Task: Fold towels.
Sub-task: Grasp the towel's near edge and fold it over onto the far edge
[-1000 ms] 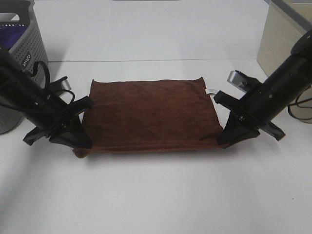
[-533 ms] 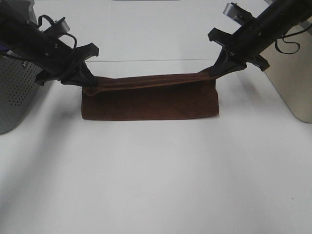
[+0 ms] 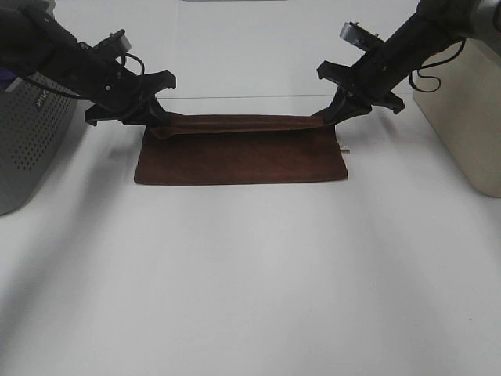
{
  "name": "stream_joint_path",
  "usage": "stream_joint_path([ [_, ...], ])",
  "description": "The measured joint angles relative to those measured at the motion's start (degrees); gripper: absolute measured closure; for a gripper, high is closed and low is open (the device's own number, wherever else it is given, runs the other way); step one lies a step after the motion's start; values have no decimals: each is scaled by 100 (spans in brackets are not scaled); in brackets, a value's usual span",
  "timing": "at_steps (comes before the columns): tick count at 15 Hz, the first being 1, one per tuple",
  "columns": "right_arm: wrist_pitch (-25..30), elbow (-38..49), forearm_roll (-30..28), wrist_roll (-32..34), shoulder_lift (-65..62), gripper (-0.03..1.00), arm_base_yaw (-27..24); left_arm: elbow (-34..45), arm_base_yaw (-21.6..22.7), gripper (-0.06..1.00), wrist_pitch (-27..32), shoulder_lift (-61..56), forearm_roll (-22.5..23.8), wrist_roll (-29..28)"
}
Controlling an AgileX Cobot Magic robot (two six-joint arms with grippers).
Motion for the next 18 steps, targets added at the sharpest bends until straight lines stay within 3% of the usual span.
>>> stream_joint_path([
  [3,-206,-17,-34,0,115,90,0,-97,0,90,138,189,52,0],
  [5,-390,-34,-149,0,115,64,-23,-97,40,71,115,189,160,0],
  [7,-390,-52,-189,0,115,37,-63,-97,63,43,92,189,172,0],
  [9,-178,-223,-195,0,115,20,-63,-97,63,21,138,189,178,0],
  [12,544,-676,-355,120,115,15,-63,-109,63,17,160,92,418,-63],
  [14,963,-808,-602,355,115,14,-63,-120,69,17,275,80,779,-596],
  [18,1106,-814,-1003,510,115,14,-63,-120,223,18,521,178,963,-1134],
])
